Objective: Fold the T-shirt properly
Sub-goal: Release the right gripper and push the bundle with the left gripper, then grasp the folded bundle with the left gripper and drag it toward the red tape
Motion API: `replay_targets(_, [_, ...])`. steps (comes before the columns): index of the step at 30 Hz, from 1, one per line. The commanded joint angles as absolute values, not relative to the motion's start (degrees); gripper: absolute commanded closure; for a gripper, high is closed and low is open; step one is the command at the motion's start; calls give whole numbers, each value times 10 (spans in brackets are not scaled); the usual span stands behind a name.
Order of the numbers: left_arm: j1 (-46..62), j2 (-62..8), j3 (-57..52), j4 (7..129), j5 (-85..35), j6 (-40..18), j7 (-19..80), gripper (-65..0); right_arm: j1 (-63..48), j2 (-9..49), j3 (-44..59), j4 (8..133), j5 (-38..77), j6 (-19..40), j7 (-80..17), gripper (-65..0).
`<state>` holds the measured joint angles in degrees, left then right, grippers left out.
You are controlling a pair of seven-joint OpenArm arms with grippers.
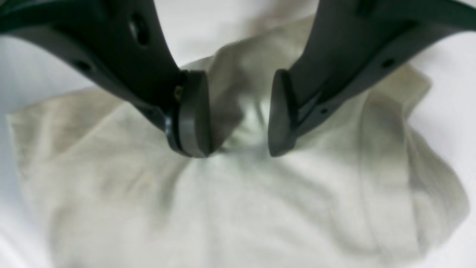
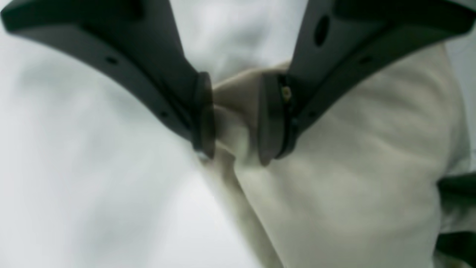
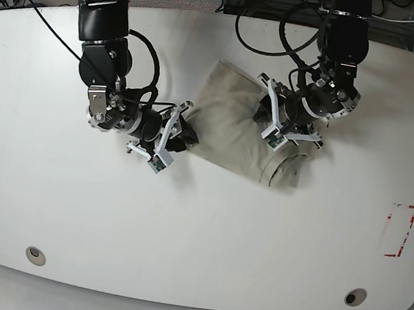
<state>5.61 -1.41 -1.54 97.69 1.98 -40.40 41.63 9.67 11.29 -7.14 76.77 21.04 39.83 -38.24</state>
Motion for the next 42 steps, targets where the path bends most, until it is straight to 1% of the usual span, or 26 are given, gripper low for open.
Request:
replay_targets(1, [27, -37, -38, 954, 27, -400, 409, -237, 96, 123, -71, 779, 221, 400, -367, -181])
replay_targets(3, [7, -47, -53, 935, 27, -400, 404, -237, 86, 124, -71, 785, 221, 400, -367, -181])
replay_targets(7, [-7, -68, -85, 935, 26, -400, 404, -237, 43, 127, -71, 838, 221, 400, -369, -181])
replay_targets(11, [-34, -87, -87, 938, 24, -400, 405, -237, 13, 122, -72, 885, 222, 400, -371, -181])
replay_targets(13, [-36, -87, -89, 956, 25, -400, 406, -237, -11, 115, -78, 918, 222, 400, -386, -181])
replay_targets(16, [-36, -98, -89, 989, 24, -400, 406, -237, -18, 100, -95, 947, 221, 400, -407, -181])
replay_targets(18, [-36, -98, -89, 1004, 24, -400, 406, -237, -19, 95, -103, 951, 221, 400, -415, -181])
replay_targets(21, [-34, -90, -89, 1039, 24, -400, 406, -237, -19, 71, -109, 957, 222, 400, -416, -181])
replay_targets(25, [-33, -50, -91, 1057, 39, -400, 407, -242, -21, 63, -106, 961, 222, 400, -417, -181])
replay_targets(27, [-32, -18, -89, 1060, 63, -342, 407, -249, -20, 64, -106, 966, 222, 400, -417, -181])
replay_targets(28, [-29, -5, -89, 1061, 72, -322, 407, -265, -20, 65, -106, 972, 223, 400, -417, -181])
replay_targets(29, [-24, 3, -89, 1061, 78, -305, 406, -289, -20, 65, -106, 975, 222, 400, -417, -181])
replay_targets(31, [-19, 21, -89, 1059, 84, -263, 401, -372, -19, 66, -104, 975, 222, 400, -417, -181])
replay_targets(33, [-20, 38, -87, 1058, 84, -227, 394, -431, -18, 73, -87, 975, 222, 400, -417, -181])
replay_targets(35, [-17, 59, -84, 1058, 85, -192, 378, -465, -20, 74, -68, 977, 227, 400, -417, -181])
replay_targets(36, [-14, 69, -77, 1057, 87, -174, 370, -479, -21, 76, -57, 980, 227, 400, -418, -181])
replay_targets(38, [-6, 72, -67, 1052, 87, -153, 363, -478, -23, 78, -39, 977, 227, 400, -418, -181])
replay_targets(42, [-5, 71, -36, 996, 86, -124, 327, -478, -22, 78, 22, 962, 228, 400, -418, -181])
